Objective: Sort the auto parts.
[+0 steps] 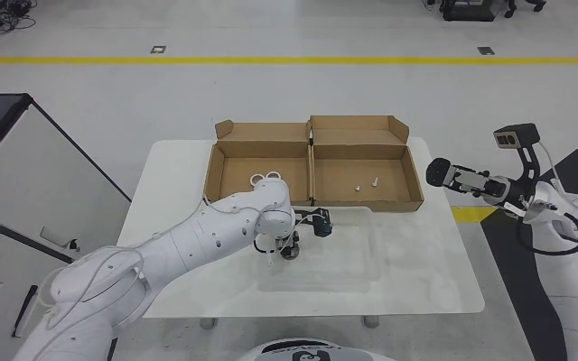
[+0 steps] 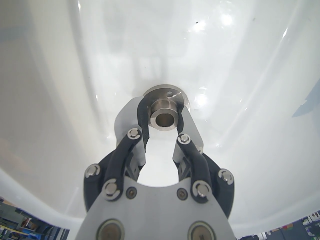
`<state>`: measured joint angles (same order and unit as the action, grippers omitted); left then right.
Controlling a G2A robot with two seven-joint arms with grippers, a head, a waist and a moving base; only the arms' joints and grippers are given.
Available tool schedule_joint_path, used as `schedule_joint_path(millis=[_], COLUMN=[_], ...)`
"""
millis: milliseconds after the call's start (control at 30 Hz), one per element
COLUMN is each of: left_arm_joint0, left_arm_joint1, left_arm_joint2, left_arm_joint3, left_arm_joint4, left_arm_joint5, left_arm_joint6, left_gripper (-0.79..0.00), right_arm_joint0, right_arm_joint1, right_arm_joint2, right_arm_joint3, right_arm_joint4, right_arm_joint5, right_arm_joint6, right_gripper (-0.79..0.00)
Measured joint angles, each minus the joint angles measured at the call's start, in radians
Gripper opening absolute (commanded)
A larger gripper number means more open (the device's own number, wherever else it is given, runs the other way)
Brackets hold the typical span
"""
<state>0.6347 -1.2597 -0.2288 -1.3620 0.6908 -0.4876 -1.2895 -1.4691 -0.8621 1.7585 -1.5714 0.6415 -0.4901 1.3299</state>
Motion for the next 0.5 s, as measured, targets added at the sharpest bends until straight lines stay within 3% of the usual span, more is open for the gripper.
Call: schedule_joint_path(millis=[500], left_arm_joint0=[-0.016], left_arm_joint1=[0.007], left_arm_joint2=[-0.056], left_arm_joint3=[-0.114], left_arm_joint4=[-0.021], left_arm_joint5=[0.046], left_arm_joint6=[-0.077], left_gripper=[-0.785], right_arm_joint0=[0.000], right_arm_joint1=[0.000], right_arm_joint2=[0.000], right_arm_joint3=[0.000], right_arm_joint4=[0.000], right_arm_joint5=[0.000], right_arm_joint6=[0.000], right_gripper=[0.000])
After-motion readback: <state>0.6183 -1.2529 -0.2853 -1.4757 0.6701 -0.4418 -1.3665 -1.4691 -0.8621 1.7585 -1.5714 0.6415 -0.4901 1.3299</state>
